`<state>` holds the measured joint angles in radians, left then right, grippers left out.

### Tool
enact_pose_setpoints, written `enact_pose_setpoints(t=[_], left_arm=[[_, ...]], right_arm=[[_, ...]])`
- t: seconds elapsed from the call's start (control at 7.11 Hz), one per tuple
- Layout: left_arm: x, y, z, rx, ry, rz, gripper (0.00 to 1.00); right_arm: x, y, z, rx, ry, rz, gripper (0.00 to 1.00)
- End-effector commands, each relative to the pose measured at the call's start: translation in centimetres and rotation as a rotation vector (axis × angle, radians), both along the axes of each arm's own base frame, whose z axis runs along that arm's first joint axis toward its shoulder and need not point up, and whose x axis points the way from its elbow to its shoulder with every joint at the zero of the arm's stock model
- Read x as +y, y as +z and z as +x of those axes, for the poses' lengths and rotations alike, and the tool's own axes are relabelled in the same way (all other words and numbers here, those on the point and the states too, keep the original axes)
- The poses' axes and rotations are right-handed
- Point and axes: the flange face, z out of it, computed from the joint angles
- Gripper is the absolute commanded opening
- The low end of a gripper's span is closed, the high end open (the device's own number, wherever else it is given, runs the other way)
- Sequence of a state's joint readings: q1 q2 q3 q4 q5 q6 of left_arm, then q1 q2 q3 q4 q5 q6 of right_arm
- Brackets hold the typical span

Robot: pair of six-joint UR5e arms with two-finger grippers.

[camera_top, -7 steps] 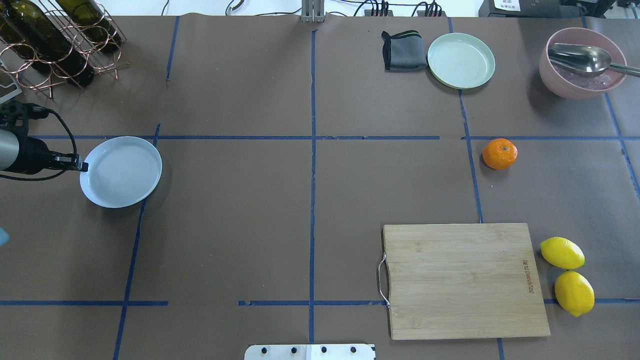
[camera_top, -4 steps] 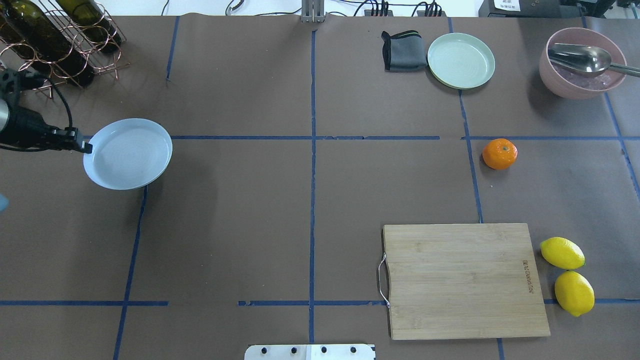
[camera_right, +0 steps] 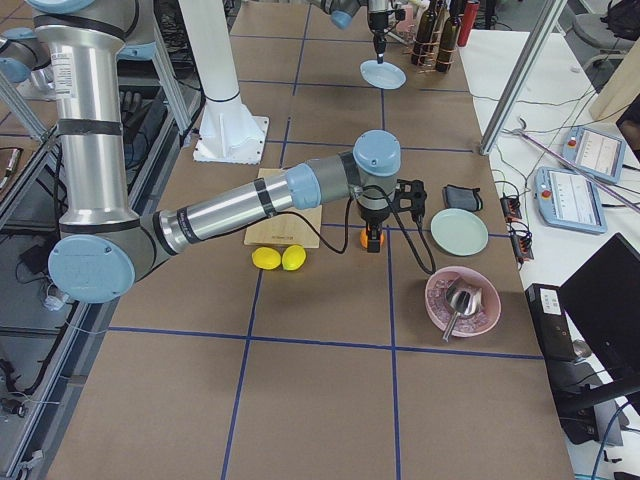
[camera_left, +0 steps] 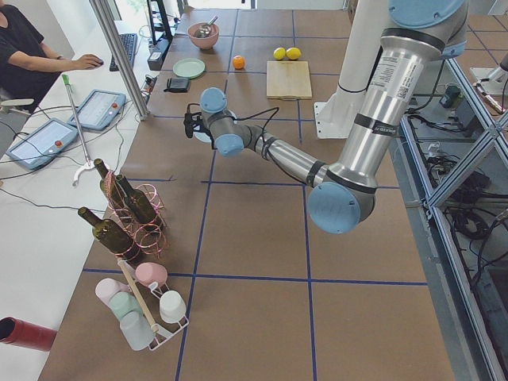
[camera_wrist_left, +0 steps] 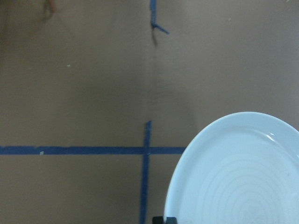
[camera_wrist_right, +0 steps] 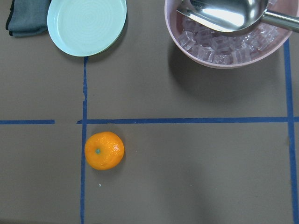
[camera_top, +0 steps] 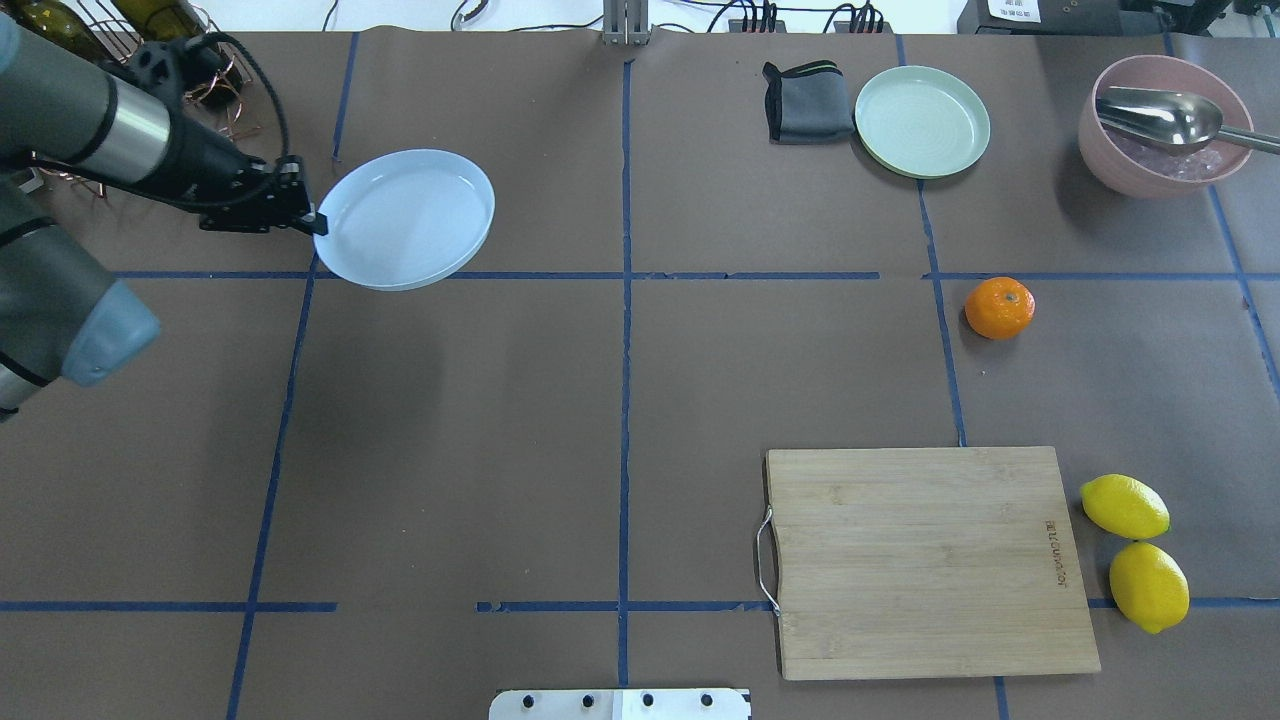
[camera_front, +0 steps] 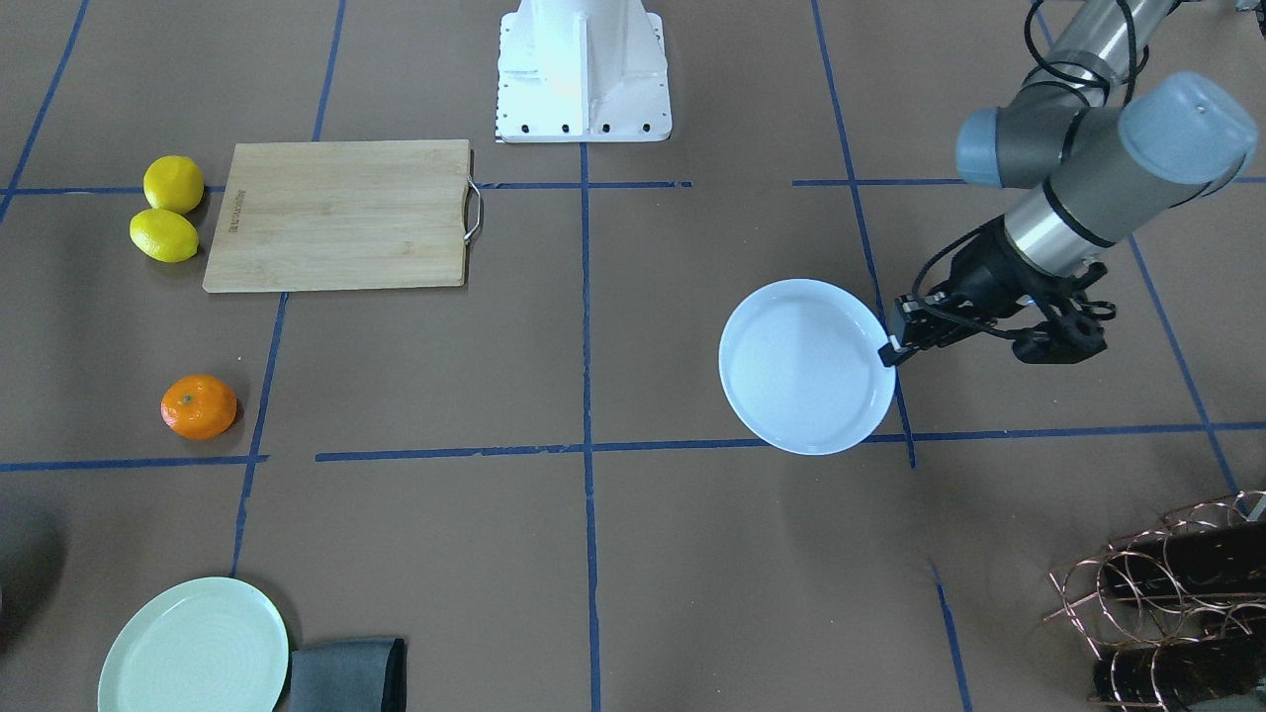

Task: Pick orange to plate
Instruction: 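Slide the light blue plate with the left gripper toward the table center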

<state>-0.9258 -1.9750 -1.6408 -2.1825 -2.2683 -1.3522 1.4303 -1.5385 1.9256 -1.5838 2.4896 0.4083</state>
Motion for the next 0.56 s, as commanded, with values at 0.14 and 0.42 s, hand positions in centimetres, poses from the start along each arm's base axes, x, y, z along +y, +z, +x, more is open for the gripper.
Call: enact_pose_setpoints(t=[0.14, 0.42], left_arm=[[5.8, -8.0, 15.2, 0.047, -0.038, -0.071, 0.0], [7.9, -7.6, 20.5, 0.012, -0.084, -0.071, 0.0]], right_arm=[[-0.1, -1.5, -5.8, -0.007, 0.011, -0.029, 1.0], [-0.1, -1.7, -6.8, -0.002, 0.009, -0.033, 1.0]])
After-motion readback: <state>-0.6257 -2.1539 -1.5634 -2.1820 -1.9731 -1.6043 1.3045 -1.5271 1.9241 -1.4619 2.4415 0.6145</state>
